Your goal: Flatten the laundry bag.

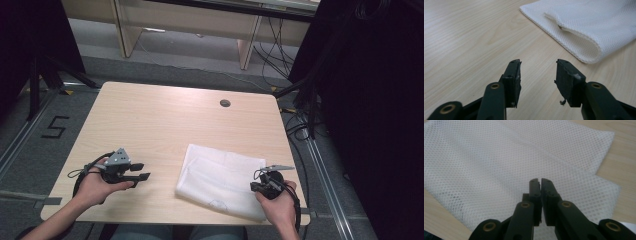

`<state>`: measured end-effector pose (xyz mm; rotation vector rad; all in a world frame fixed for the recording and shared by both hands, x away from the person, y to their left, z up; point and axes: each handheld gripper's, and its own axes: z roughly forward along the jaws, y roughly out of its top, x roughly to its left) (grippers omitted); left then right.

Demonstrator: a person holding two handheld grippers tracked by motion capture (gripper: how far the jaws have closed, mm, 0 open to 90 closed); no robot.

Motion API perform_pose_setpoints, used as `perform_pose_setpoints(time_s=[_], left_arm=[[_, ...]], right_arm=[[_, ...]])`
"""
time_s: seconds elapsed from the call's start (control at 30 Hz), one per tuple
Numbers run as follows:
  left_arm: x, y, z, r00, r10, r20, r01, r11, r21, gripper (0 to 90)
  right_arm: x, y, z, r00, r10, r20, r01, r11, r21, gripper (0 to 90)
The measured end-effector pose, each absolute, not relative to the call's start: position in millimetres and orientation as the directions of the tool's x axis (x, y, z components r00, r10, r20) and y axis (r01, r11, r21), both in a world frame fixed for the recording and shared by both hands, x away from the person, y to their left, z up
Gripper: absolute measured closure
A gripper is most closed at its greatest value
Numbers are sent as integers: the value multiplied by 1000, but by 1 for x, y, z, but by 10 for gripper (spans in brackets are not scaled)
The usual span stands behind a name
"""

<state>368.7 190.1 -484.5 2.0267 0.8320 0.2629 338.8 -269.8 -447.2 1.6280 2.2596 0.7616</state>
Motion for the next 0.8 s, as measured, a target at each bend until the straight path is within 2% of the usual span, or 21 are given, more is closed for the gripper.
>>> perform_pose_setpoints(time_s=[0.1,0.3,0.37,0.4,0.43,0.63,0.8], left_arm=[[369,189,-483,751,643,-148,467,-360,808,597],[372,183,-485,771,618,-150,467,-390,794,686],[373,183,-485,770,618,-156,468,-383,796,688],[373,183,-485,769,620,-155,469,-383,796,687],[373,183,-485,769,620,-155,469,-383,796,684],[372,181,-486,764,621,-175,489,-380,785,663],[373,181,-488,775,613,-156,472,-396,787,645]], right_arm=[[339,-273,-451,-361,930,76,796,265,544,900],[344,-271,-461,-351,934,61,840,286,460,899],[345,-266,-463,-309,947,87,874,246,419,900],[347,-268,-466,-337,940,63,862,281,422,899],[348,-265,-468,-310,948,77,879,255,403,900],[356,-261,-474,-346,937,55,880,303,365,900],[369,-257,-478,-407,912,44,838,354,416,900]])
